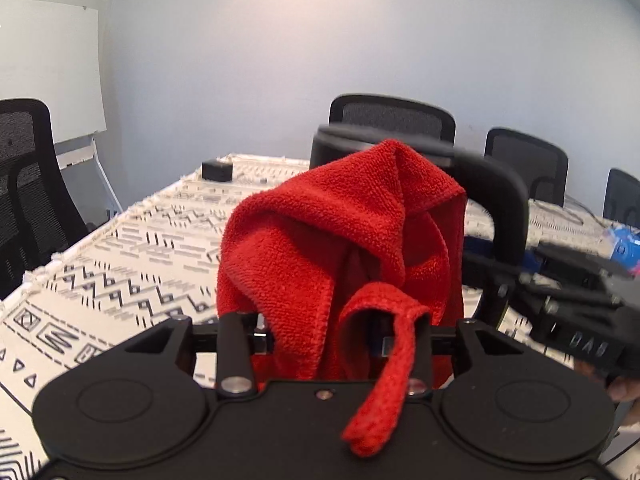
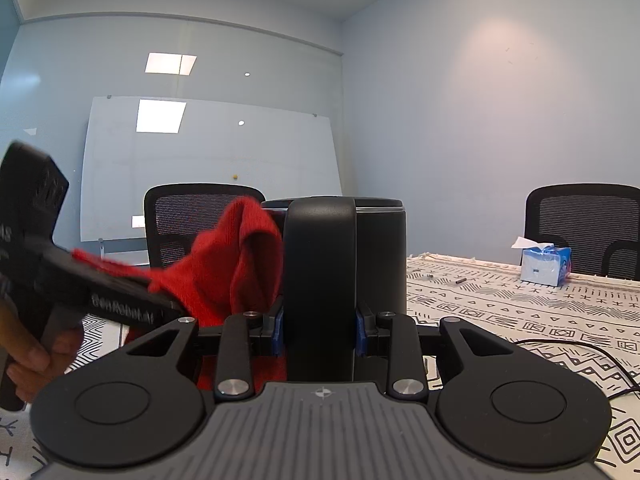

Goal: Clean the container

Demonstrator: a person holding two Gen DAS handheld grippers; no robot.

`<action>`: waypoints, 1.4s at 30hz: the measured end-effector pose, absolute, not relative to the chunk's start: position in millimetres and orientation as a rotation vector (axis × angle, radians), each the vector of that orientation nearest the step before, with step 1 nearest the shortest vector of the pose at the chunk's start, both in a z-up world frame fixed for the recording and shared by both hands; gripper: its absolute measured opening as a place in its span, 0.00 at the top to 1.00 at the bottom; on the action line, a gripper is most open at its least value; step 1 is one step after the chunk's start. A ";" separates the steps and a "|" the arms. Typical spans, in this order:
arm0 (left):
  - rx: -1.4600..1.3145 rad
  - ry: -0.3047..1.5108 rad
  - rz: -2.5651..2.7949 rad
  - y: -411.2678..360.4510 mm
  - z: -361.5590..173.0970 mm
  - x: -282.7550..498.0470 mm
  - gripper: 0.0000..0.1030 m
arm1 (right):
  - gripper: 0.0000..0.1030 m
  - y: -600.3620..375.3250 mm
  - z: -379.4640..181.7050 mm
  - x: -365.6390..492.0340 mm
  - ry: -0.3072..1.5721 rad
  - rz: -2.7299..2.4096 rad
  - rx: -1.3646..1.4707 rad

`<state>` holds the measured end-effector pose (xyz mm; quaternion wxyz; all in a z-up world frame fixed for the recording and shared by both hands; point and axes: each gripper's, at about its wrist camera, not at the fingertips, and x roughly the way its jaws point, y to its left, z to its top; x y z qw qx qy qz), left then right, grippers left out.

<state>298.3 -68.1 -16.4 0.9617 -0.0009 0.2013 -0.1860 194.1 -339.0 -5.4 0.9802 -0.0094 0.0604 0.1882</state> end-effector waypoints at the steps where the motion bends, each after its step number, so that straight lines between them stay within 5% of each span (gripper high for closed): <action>1: 0.003 0.387 -0.376 -67.9 -10.7 296.4 0.58 | 0.71 -339.0 -5.4 194.1 0.122 0.379 -0.019; 42: -0.007 0.431 -0.358 -71.5 -13.5 286.1 0.57 | 0.71 -332.8 -7.1 188.8 0.118 0.378 -0.022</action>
